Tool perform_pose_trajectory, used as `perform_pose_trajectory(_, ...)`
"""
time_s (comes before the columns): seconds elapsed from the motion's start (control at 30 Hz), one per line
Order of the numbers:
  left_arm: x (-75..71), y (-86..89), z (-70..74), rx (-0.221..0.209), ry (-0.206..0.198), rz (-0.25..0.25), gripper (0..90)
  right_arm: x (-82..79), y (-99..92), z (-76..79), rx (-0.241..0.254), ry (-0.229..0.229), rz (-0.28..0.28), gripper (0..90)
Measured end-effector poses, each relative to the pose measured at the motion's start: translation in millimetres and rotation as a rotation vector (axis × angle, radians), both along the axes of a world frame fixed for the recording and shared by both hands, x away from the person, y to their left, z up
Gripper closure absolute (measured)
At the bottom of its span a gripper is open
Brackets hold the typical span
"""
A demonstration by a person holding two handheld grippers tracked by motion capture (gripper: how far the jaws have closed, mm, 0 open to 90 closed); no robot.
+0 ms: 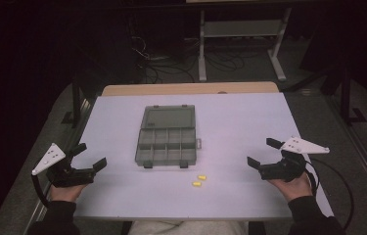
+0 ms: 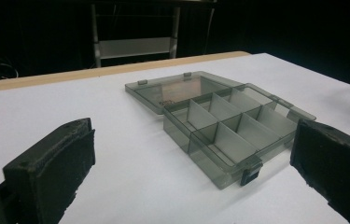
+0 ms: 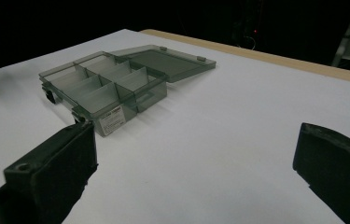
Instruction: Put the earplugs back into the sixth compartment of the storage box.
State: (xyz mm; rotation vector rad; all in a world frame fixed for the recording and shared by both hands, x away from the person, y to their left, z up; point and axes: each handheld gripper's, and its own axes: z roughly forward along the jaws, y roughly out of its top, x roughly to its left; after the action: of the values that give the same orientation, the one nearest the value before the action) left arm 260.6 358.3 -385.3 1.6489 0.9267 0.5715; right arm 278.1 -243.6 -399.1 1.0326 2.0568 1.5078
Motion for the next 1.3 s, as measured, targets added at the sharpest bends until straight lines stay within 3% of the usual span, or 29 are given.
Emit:
perform_pose_trajectory(0.27,-1.0,1.1,0.0,-0.019,0.002,0.004,0.0,0.7,0.0,0.4,0.001,0.004,0.004,0.0)
perform_pose_trajectory(0.93,-1.9,1.7,0.0,-0.017,0.000,0.003,0.0,0.9,1.2,0.7,-0.005,0.006,0.007,0.0)
perform_pose_trajectory(0.97,-2.0,1.3,-1.2,-0.032,0.005,-0.001,0.0,1.3,1.3,0.2,-0.007,0.019,0.007,0.0)
perform_pose_trajectory(1.0,-2.0,1.4,-1.4,-0.034,0.007,-0.001,0.0,1.3,10.9,9.0,-0.044,0.015,0.039,0.0)
perform_pose_trajectory(1.3,-2.2,1.5,-1.7,-0.034,0.006,0.004,0.0,4.2,29.2,23.3,-0.107,0.040,0.103,0.0)
